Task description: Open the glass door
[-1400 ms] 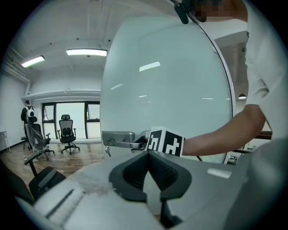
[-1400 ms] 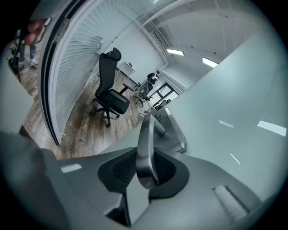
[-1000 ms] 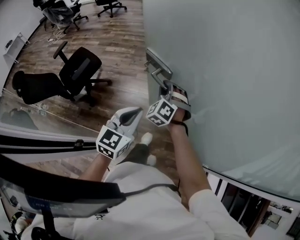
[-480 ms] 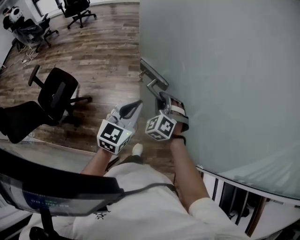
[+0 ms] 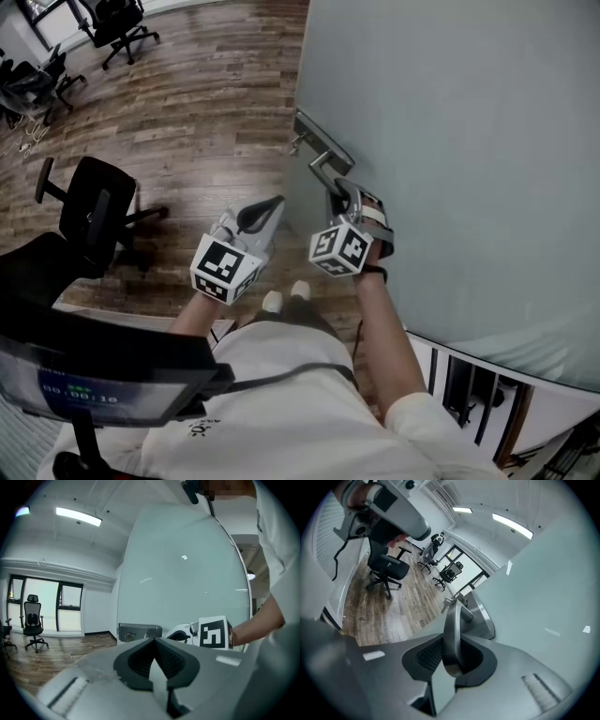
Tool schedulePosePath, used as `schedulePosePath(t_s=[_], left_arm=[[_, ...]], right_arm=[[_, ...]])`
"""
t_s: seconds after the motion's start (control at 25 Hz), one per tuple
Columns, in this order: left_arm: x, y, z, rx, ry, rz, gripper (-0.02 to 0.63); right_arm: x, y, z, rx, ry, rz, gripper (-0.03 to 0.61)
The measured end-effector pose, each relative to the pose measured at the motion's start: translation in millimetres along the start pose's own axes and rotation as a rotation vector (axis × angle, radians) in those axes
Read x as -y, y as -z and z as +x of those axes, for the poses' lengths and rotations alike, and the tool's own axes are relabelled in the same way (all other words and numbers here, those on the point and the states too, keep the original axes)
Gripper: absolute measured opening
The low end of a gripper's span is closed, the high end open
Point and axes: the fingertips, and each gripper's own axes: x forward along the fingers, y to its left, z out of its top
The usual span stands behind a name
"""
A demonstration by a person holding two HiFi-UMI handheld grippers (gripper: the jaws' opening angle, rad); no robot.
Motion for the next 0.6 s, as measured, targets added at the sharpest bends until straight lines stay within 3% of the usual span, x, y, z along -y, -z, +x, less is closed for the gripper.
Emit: schedulePosePath(t_s=[0.2, 0.6], left_arm=[[-13.1, -23.1, 46.5, -0.029, 0.014, -0.016, 0.002], [-28.6, -32.7, 127.6, -0.024, 0.024, 0.025, 0.002]], right_arm=[[58.6, 17.3, 20.4, -0.027, 0.016, 0.019, 0.072], [93.5, 59.9, 61.8, -0.078, 0.060, 0.080, 0.075]])
